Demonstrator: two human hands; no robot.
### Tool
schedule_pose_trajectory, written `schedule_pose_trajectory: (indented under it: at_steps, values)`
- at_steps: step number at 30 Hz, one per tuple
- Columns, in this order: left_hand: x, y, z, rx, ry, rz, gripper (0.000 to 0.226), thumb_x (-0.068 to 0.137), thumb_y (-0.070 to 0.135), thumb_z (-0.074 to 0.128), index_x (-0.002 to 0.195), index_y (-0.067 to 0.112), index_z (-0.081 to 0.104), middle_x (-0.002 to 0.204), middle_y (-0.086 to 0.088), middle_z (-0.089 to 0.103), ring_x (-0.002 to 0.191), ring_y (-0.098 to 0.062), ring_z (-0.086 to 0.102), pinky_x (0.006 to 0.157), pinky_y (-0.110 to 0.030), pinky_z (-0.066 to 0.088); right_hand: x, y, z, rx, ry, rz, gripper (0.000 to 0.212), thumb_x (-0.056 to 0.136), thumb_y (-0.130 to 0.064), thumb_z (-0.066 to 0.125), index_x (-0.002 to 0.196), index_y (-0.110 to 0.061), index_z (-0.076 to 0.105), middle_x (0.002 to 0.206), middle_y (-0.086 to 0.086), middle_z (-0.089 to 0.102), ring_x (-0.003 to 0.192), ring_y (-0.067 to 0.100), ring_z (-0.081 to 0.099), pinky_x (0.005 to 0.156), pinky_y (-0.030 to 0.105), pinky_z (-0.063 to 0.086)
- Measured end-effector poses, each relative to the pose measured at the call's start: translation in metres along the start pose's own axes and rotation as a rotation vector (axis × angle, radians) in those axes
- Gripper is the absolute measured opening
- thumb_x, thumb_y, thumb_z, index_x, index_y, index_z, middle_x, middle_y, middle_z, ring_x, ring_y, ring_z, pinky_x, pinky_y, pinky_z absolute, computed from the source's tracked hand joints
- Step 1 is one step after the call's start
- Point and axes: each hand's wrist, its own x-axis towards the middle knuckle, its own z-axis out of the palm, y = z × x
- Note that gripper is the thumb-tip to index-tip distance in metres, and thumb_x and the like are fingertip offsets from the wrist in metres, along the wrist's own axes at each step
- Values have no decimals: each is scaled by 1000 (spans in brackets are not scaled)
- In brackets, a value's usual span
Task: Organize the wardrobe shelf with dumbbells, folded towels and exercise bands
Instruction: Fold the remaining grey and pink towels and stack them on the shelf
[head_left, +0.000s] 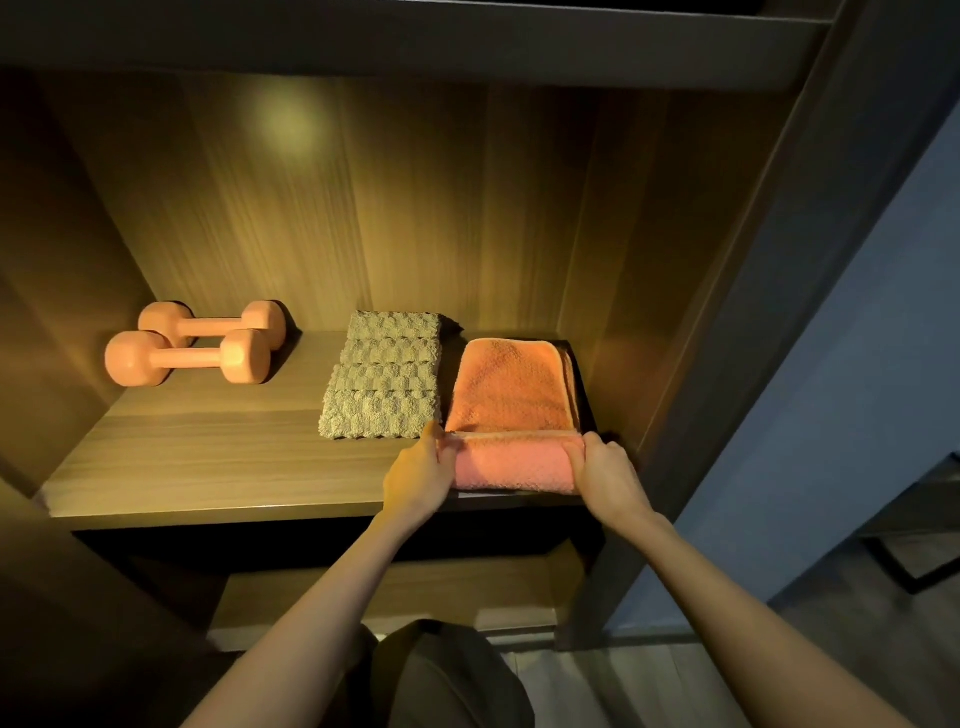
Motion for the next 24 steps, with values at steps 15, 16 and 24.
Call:
schedule_pose_trajectory:
  at_steps: [15, 16, 24]
  values:
    - [-2, 1, 6, -127, 189, 42, 24, 95, 40, 52, 101, 17, 55, 57, 4, 56, 52, -20, 56, 47, -29, 37, -8, -3, 4, 98, 165, -208, 12, 102, -17, 37, 111, -26, 37, 105, -1, 49, 81, 13, 56, 66, 39, 52]
    - [-2, 1, 5, -131, 191, 50, 23, 95, 39, 53, 100, 17, 54, 58, 3, 58, 52, -20, 56, 47, -29, 36, -9, -1, 3, 113, 162, -234, 15, 100, -16, 39, 105, -30, 34, 102, -3, 46, 77, 11, 55, 63, 36, 51]
    - [-6, 9, 2, 195, 226, 59, 23, 93, 32, 53, 106, 13, 53, 85, -2, 61, 83, -27, 65, 59, -34, 45, -13, 0, 4, -72, 110, -207, 33, 90, -15, 59, 115, -27, 43, 119, 2, 38, 97, 15, 52, 70, 30, 55]
